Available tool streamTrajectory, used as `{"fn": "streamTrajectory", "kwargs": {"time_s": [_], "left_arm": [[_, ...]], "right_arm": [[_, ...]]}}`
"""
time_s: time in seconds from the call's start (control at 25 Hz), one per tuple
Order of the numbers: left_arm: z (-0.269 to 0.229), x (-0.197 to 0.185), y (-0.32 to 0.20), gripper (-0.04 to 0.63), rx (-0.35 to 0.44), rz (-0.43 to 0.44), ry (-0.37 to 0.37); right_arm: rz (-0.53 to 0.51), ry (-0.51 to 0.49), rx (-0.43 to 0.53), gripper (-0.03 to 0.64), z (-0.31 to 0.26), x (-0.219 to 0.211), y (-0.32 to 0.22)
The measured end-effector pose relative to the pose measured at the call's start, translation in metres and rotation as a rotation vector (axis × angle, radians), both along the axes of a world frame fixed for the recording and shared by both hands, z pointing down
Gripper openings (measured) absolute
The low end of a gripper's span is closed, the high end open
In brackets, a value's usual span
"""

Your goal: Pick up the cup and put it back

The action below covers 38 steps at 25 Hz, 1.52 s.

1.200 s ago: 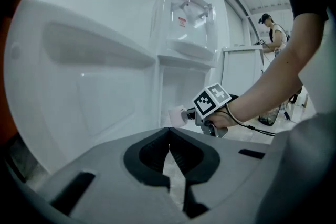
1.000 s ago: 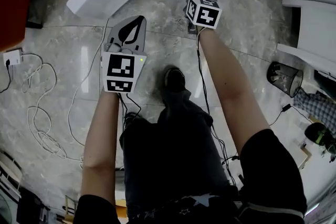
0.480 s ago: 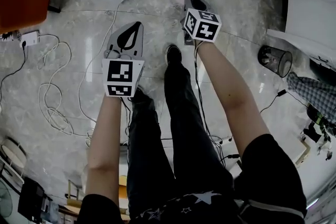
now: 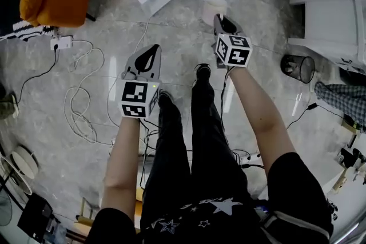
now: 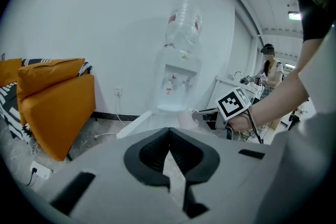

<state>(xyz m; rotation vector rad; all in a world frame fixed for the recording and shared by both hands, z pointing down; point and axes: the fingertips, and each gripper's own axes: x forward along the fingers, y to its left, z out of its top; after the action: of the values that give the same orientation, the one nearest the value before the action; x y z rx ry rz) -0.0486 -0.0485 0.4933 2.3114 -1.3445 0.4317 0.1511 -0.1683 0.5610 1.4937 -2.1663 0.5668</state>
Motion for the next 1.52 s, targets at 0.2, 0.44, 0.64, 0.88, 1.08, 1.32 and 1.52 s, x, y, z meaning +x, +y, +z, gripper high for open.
{"fn": "streamTrajectory", "kwargs": {"time_s": [0.2,0.44,0.64,0.88,1.08,1.32,1.52], "left_arm": [[-0.054,-0.023,0.025,0.009,0.023,-0.030,0.006],[-0.110,-0.036,0.042,0.009,0.042,-0.059,0.032],[-0.156,-0.025,0.063,0.009,0.067,-0.015,0.036],[-0.217,-0.021,0.076,0.009,0.144,0.015,0.034],[-0.227,-0.025,0.090,0.009,0.149,0.018,0.036],[-0.227,-0.037,0.093,0.009,0.154,-0.002,0.016],[-0.234,-0.039,0.087,0.009,0.186,0.005,0.020]], "right_arm": [[-0.045,-0.003,0.079,0.044,-0.085,-0.008,0.029],[-0.108,0.001,0.192,0.043,-0.191,-0.012,0.067],[-0.114,-0.024,0.210,0.043,-0.255,0.000,0.115],[-0.093,-0.065,0.278,0.041,-0.317,0.011,0.154],[-0.076,-0.081,0.298,0.041,-0.333,0.011,0.171],[-0.060,-0.065,0.302,0.041,-0.334,0.017,0.174],[-0.057,-0.062,0.290,0.041,-0.332,0.022,0.163]]}}
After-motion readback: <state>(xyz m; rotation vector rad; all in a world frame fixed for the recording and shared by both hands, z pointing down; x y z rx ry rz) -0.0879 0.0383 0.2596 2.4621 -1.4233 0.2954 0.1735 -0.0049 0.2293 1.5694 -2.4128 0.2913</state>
